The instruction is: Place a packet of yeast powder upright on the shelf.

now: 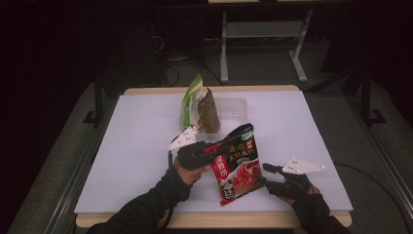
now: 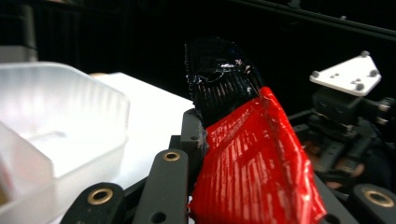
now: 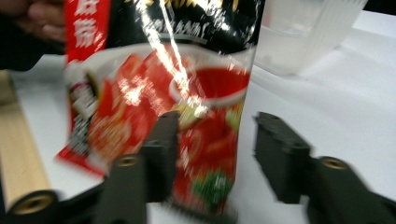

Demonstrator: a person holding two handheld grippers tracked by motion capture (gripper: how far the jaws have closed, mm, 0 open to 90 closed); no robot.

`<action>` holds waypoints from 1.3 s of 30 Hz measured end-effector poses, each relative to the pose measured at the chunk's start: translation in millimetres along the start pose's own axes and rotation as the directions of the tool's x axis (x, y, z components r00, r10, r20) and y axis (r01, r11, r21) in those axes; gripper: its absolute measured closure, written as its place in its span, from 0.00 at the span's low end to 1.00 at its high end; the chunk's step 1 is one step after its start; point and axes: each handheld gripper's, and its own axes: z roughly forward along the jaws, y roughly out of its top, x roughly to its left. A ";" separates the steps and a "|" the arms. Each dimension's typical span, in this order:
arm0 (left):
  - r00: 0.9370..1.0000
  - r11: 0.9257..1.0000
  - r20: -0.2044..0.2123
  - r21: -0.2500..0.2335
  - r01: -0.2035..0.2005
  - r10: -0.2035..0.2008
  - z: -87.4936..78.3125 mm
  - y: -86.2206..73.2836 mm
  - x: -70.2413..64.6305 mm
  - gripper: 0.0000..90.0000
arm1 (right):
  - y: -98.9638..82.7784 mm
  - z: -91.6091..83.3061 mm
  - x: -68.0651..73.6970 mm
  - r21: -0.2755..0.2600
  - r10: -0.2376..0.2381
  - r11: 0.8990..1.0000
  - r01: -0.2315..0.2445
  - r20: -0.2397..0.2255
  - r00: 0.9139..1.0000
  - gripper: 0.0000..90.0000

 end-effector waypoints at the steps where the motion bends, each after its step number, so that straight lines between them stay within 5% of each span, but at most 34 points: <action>1: 1.000 1.000 -0.007 -0.003 -0.001 0.001 -1.5 1.6 -0.2 0.85 | -0.5 -4.0 -0.6 -0.005 0.001 1.000 -0.001 0.000 1.000 0.45; 4: 0.999 1.000 -0.043 -0.018 -0.020 0.019 -9.0 7.2 0.1 0.85 | -2.3 -14.6 -5.8 -0.023 -0.004 1.000 0.005 0.012 1.000 0.42; 8: 0.996 0.999 -0.084 -0.033 -0.032 0.030 -15.4 11.2 4.1 0.85 | -5.4 -22.9 -18.8 -0.031 0.016 0.999 -0.013 0.087 0.996 0.41; 16: 0.990 0.996 -0.132 -0.063 -0.061 0.052 -21.8 18.2 2.0 0.86 | -12.0 -20.1 -26.3 0.062 -0.038 0.998 0.028 0.177 0.983 0.37; 39: 0.974 0.987 -0.216 -0.128 -0.093 0.064 -31.0 37.0 3.0 0.85 | -12.4 -21.5 -28.5 0.034 -0.009 0.999 0.003 0.183 0.983 0.37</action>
